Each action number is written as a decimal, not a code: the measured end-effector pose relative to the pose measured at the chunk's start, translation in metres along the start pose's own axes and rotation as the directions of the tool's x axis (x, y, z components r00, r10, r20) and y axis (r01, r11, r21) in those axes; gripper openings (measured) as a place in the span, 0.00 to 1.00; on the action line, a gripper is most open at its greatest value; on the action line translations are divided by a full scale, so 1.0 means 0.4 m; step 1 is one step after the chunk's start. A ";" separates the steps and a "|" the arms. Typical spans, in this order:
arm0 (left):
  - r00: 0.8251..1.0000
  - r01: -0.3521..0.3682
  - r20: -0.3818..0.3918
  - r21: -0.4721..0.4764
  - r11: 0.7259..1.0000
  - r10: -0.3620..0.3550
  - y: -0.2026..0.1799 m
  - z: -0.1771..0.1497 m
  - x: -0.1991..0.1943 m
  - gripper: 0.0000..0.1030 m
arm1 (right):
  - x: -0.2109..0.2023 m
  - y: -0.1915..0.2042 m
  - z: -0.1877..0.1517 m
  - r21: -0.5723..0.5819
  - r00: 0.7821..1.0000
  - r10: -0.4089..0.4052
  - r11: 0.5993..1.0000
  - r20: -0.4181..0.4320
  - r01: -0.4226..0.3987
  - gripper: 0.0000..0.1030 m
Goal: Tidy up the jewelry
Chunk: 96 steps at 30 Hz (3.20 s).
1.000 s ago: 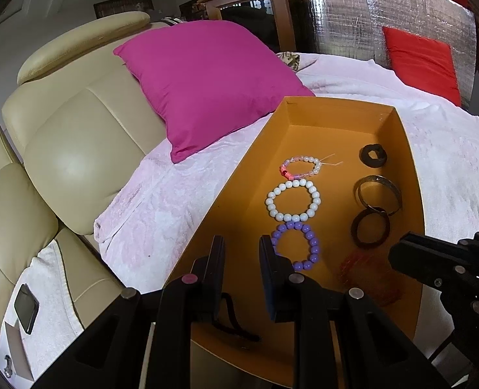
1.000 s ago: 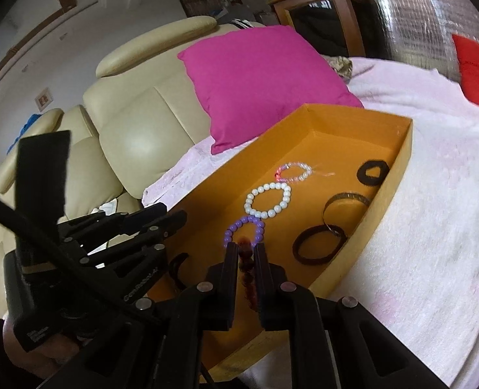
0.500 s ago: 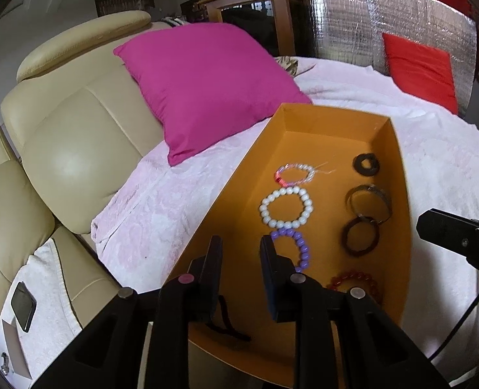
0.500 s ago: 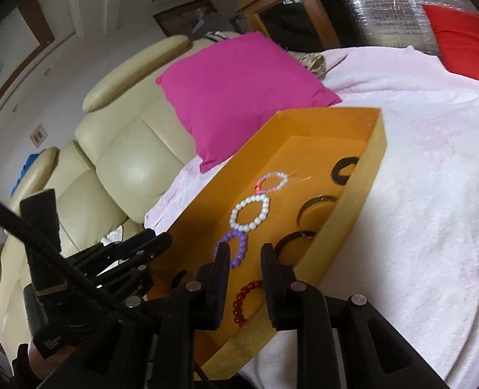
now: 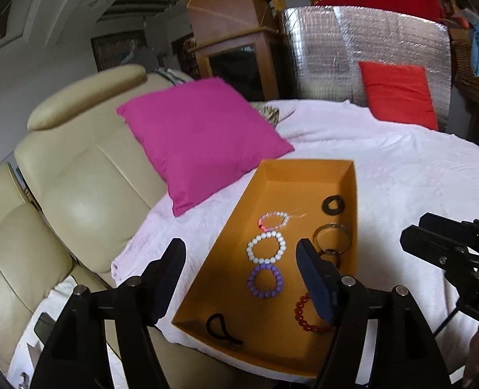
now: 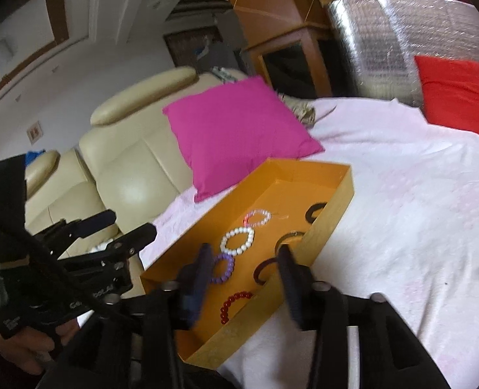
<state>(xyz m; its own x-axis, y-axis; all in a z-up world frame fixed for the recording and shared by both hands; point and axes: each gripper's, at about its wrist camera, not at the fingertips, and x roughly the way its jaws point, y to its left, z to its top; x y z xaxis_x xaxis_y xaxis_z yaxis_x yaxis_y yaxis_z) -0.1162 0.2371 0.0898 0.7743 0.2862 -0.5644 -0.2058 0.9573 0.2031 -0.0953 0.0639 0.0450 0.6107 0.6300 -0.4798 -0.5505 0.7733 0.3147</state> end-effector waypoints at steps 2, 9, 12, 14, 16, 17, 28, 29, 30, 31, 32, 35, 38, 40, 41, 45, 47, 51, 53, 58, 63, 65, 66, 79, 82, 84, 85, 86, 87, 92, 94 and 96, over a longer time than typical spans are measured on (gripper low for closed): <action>1.000 0.007 0.008 0.001 1.000 -0.007 -0.001 0.007 -0.026 0.69 | -0.024 0.007 0.001 0.004 1.000 -0.014 1.000 0.023 0.014 0.47; 0.999 0.026 0.028 0.005 1.000 -0.027 0.002 0.020 -0.114 0.70 | -0.106 0.051 0.000 0.002 0.995 -0.078 0.997 0.063 0.078 0.47; 0.999 0.030 0.031 -0.001 1.000 -0.030 0.011 0.017 -0.143 0.71 | -0.140 0.074 0.003 0.003 0.993 -0.102 0.995 0.058 0.102 0.47; 0.999 0.035 0.034 -0.007 0.999 -0.035 0.018 0.014 -0.161 0.71 | -0.163 0.096 0.003 -0.015 0.990 -0.133 0.991 0.055 0.134 0.47; 0.998 0.037 0.048 -0.015 0.999 -0.036 0.024 0.012 -0.186 0.71 | -0.187 0.115 0.003 -0.031 0.987 -0.153 0.987 0.054 0.155 0.47; 0.998 0.039 0.055 -0.016 0.999 -0.038 0.027 0.010 -0.198 0.71 | -0.201 0.123 0.003 -0.033 0.985 -0.161 0.986 0.054 0.163 0.47; 0.992 0.080 0.094 0.005 0.997 -0.080 0.021 0.004 -0.265 0.71 | -0.298 0.171 0.000 -0.024 0.976 -0.199 0.979 0.088 0.202 0.47; 0.992 0.084 0.093 0.008 0.996 -0.085 0.018 0.003 -0.268 0.71 | -0.304 0.176 -0.001 -0.025 0.975 -0.201 0.979 0.092 0.204 0.47; 0.992 0.086 0.096 0.011 0.996 -0.087 0.016 0.002 -0.270 0.71 | -0.307 0.179 -0.002 -0.026 0.975 -0.202 0.978 0.094 0.205 0.47; 0.991 0.087 0.099 0.013 0.996 -0.087 0.015 0.000 -0.275 0.71 | -0.311 0.182 -0.004 -0.029 0.974 -0.203 0.978 0.096 0.207 0.49; 0.991 0.087 0.101 0.016 0.996 -0.088 0.013 -0.001 -0.280 0.71 | -0.314 0.186 -0.006 -0.033 0.974 -0.205 0.977 0.098 0.209 0.49; 0.990 0.089 0.104 0.020 0.996 -0.091 0.009 -0.002 -0.287 0.71 | -0.318 0.191 -0.010 -0.038 0.973 -0.207 0.977 0.098 0.212 0.49; 0.990 0.091 0.103 0.019 0.996 -0.093 0.011 -0.002 -0.286 0.71 | -0.319 0.194 -0.009 -0.037 0.972 -0.210 0.976 0.103 0.214 0.50; 0.990 0.092 0.104 0.017 0.996 -0.093 0.015 -0.002 -0.286 0.71 | -0.320 0.195 -0.008 -0.038 0.972 -0.211 0.976 0.106 0.216 0.50; 0.990 0.091 0.103 0.015 0.996 -0.092 0.016 -0.003 -0.286 0.71 | -0.319 0.196 -0.007 -0.041 0.972 -0.211 0.976 0.106 0.216 0.50; 0.991 0.089 0.102 0.008 0.996 -0.089 0.020 -0.006 -0.285 0.71 | -0.317 0.207 -0.010 -0.057 0.972 -0.211 0.974 0.107 0.218 0.53; 0.991 0.088 0.103 0.005 0.996 -0.088 0.023 -0.007 -0.284 0.71 | -0.314 0.213 -0.011 -0.066 0.971 -0.215 0.973 0.108 0.223 0.53; 0.991 0.088 0.103 -0.003 0.996 -0.087 0.027 -0.006 -0.285 0.71 | -0.309 0.217 -0.009 -0.070 0.971 -0.212 0.973 0.106 0.220 0.53; 0.991 0.088 0.103 -0.006 0.996 -0.087 0.029 -0.007 -0.285 0.71 | -0.308 0.221 -0.009 -0.073 0.971 -0.213 0.973 0.107 0.221 0.53; 0.991 0.089 0.104 -0.016 0.996 -0.087 0.044 -0.009 -0.282 0.71 | -0.301 0.227 -0.008 -0.078 0.972 -0.213 0.972 0.100 0.221 0.53; 0.991 0.090 0.100 -0.020 0.996 -0.087 0.051 -0.012 -0.278 0.71 | -0.291 0.236 -0.006 -0.091 0.971 -0.217 0.970 0.097 0.226 0.53; 0.991 0.091 0.098 -0.020 0.996 -0.089 0.052 -0.013 -0.278 0.71 | -0.287 0.241 -0.004 -0.094 0.972 -0.217 0.970 0.095 0.225 0.53; 0.991 0.090 0.097 -0.022 0.996 -0.087 0.055 -0.014 -0.277 0.71 | -0.286 0.242 -0.003 -0.095 0.972 -0.217 0.970 0.095 0.225 0.53; 0.991 0.099 0.097 -0.065 0.993 -0.092 0.101 -0.013 -0.261 0.71 | -0.259 0.256 0.012 -0.121 0.969 -0.231 0.963 0.088 0.241 0.54; 0.991 0.104 0.095 -0.074 0.992 -0.097 0.112 -0.014 -0.254 0.71 | -0.250 0.262 0.016 -0.134 0.969 -0.234 0.961 0.085 0.244 0.54; 0.991 0.105 0.092 -0.082 0.991 -0.098 0.120 -0.014 -0.249 0.71 | -0.241 0.269 0.017 -0.144 0.969 -0.233 0.959 0.082 0.243 0.54; 0.991 0.106 0.092 -0.086 0.991 -0.098 0.123 -0.016 -0.247 0.71 | -0.235 0.273 0.018 -0.151 0.969 -0.234 0.958 0.081 0.244 0.55; 0.991 0.106 0.092 -0.091 0.990 -0.098 0.127 -0.016 -0.244 0.71 | -0.230 0.277 0.019 -0.158 0.969 -0.235 0.957 0.079 0.245 0.55; 0.991 0.106 0.091 -0.096 0.990 -0.097 0.132 -0.016 -0.240 0.71 | -0.225 0.280 0.019 -0.163 0.969 -0.235 0.956 0.078 0.245 0.55; 0.991 0.106 0.090 -0.110 0.988 -0.096 0.149 -0.012 -0.219 0.71 | -0.199 0.288 0.024 -0.190 0.969 -0.238 0.950 0.068 0.247 0.55; 0.992 0.104 0.088 -0.112 0.988 -0.094 0.153 -0.011 -0.211 0.71 | -0.186 0.287 0.027 -0.192 0.969 -0.241 0.950 0.061 0.248 0.56; 0.992 0.103 0.085 -0.117 0.988 -0.093 0.160 -0.009 -0.200 0.71 | -0.172 0.285 0.030 -0.191 0.970 -0.239 0.951 0.051 0.245 0.56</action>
<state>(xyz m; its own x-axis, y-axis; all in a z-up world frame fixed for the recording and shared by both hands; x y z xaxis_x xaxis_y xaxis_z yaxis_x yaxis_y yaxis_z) -0.1932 0.2756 0.1451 0.8379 0.1911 -0.5112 -0.1934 0.9799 0.0493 -0.1934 0.1096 0.1238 0.7529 0.4293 -0.4989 -0.4823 0.8756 0.0257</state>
